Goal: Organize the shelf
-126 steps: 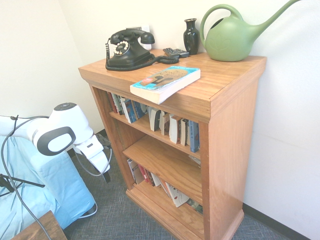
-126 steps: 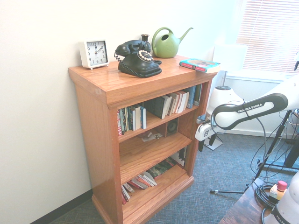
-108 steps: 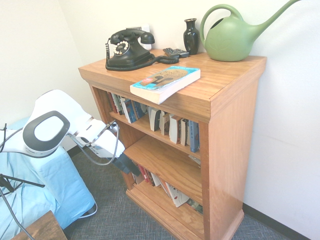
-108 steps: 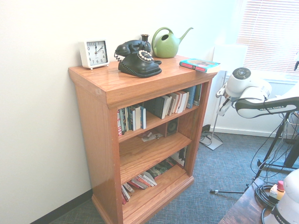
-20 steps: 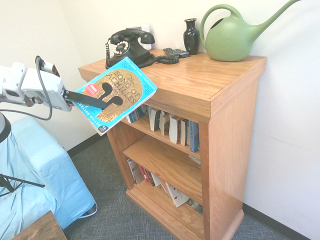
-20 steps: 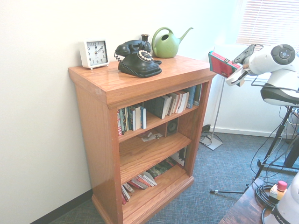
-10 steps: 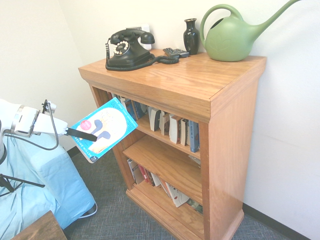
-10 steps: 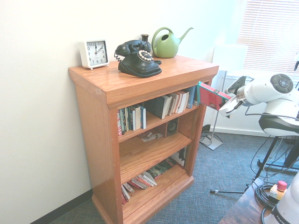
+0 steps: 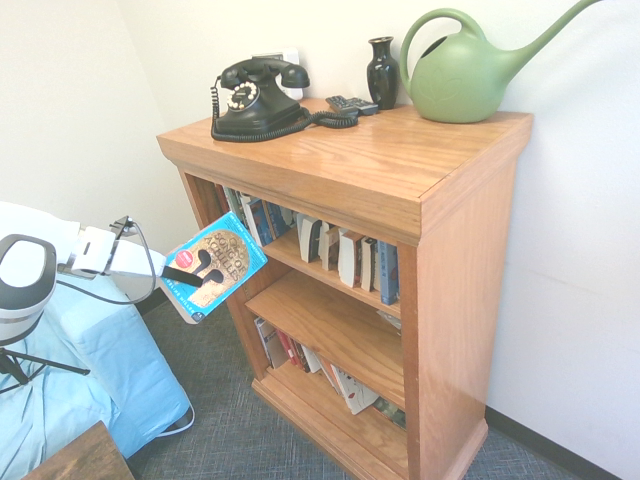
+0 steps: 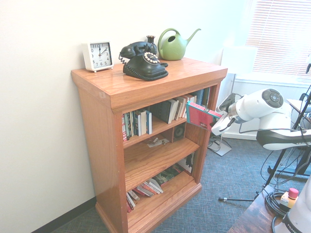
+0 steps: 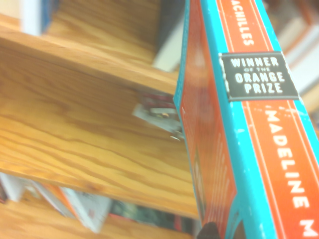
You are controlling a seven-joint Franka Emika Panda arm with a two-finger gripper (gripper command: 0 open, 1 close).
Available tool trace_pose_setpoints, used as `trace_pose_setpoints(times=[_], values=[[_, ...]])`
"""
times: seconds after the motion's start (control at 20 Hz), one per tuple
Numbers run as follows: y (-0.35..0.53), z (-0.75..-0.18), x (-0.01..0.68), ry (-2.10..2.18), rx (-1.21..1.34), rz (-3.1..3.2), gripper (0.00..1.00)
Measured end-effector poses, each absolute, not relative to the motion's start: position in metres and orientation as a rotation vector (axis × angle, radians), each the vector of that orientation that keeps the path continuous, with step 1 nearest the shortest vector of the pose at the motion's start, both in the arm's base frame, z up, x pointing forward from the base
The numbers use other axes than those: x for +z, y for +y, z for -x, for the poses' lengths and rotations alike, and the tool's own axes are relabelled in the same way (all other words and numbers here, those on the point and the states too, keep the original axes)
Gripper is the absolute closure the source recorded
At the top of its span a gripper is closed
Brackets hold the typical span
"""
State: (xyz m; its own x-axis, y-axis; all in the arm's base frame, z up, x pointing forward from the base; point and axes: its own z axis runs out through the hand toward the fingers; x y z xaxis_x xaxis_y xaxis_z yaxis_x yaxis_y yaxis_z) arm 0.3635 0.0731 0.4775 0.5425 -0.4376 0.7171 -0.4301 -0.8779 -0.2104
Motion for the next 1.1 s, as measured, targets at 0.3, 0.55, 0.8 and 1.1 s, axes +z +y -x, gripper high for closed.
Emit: trace_pose_setpoints(times=[0.3,0.55,0.8,1.1], values=[[0.083,-0.395,0.452,0.728,-1.299,2.652,1.0],[0.087,-0.43,0.44,0.721,-1.297,2.638,1.0],[0.101,-0.456,0.431,0.689,-1.289,2.64,1.0],[0.119,-0.481,0.418,0.677,-1.244,2.627,1.0]])
